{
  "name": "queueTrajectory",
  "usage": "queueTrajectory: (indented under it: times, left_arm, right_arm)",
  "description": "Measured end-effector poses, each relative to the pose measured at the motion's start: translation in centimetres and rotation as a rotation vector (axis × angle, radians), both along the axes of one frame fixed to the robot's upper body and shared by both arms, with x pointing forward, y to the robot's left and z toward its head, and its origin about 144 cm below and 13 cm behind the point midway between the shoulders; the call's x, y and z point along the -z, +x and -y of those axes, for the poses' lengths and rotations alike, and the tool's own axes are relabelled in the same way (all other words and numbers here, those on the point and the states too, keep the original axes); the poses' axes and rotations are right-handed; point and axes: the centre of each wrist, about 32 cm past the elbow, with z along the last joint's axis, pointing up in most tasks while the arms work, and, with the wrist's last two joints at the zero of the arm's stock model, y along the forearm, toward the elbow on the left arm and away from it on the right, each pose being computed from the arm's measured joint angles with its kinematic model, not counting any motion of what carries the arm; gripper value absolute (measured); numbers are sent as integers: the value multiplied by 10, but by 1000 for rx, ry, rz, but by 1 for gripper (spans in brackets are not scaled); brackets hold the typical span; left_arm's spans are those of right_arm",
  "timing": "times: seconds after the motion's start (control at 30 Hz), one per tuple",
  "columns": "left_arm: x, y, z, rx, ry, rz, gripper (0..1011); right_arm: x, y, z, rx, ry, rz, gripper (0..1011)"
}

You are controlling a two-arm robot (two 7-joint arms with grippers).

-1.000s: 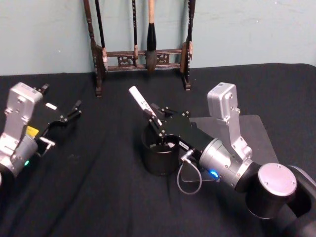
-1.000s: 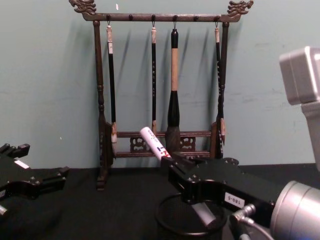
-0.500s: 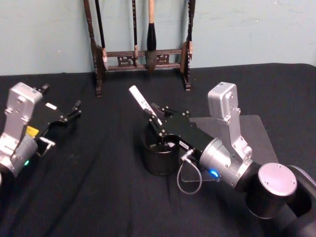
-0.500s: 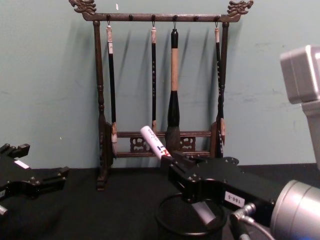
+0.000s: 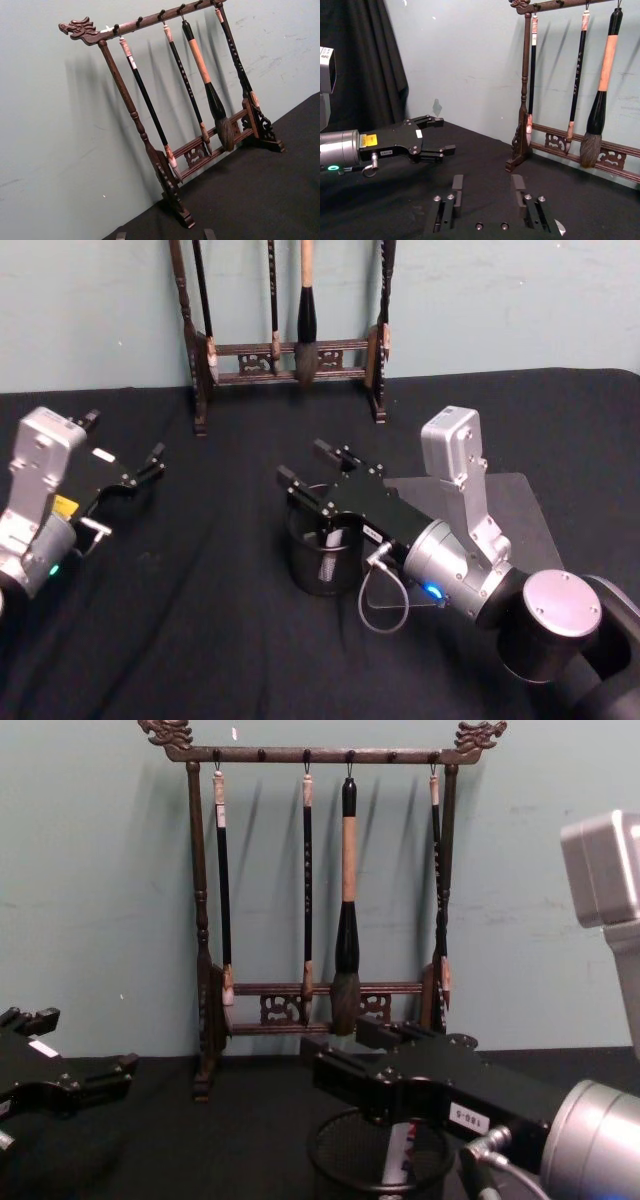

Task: Pick up the water-based marker from the table and place it into the pen holder.

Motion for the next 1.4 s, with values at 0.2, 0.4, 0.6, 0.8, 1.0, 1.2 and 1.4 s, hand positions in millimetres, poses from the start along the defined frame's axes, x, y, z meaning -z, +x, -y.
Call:
queueTrajectory:
  times: [0.2,0.4,0.6,0.8,1.0,1.2,1.4]
  left_arm:
    - [0,0,0,0,0,0,1001]
    - [0,0,0,0,0,0,1001]
    - [0,0,0,0,0,0,1001]
    - [0,0,0,0,0,0,1001]
    - [0,0,0,0,0,0,1001]
    - [0,0,0,0,0,0,1001]
    - [0,0,0,0,0,0,1001]
  right_arm:
    - [0,0,0,-1,0,0,788]
    - [0,0,0,-1,0,0,958]
    - [-14,4,9,14,23,37,1002]
    - [-34,8,22,64,53,110,1002]
    - [-44,9,39,162,8,104,1002]
    - [-48,5,58,287,-128,-7,1002]
    - [-48,2,66,327,-235,-107,1002]
